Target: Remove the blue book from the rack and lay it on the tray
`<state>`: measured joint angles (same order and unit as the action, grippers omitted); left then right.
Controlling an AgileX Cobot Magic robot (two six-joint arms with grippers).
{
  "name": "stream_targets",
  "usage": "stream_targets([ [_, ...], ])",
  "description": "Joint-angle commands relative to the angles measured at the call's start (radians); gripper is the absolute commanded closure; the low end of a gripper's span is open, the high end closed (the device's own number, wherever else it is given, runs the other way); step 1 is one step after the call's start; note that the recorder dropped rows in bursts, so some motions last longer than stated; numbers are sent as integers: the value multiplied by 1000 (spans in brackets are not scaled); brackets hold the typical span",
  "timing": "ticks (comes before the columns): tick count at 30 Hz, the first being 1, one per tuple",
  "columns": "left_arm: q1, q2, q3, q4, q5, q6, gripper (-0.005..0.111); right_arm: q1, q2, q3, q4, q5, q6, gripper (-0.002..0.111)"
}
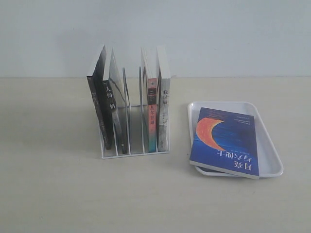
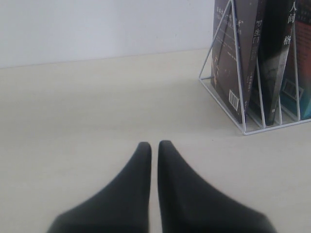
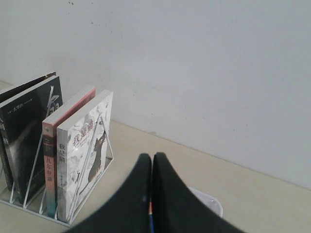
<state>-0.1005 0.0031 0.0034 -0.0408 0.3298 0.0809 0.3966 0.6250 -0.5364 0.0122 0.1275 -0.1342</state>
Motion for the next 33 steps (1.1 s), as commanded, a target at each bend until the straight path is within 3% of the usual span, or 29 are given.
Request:
stream_targets([
  [1, 0, -3, -3, 1, -15, -7, 102, -8, -4, 4, 1, 5, 2, 109],
  [22, 0, -3, -3, 1, -15, -7, 102, -8, -10, 4, 1, 5, 2, 109],
  [33, 0, -3, -3, 1, -15, -7, 102, -16, -224, 4, 1, 5, 2, 109],
])
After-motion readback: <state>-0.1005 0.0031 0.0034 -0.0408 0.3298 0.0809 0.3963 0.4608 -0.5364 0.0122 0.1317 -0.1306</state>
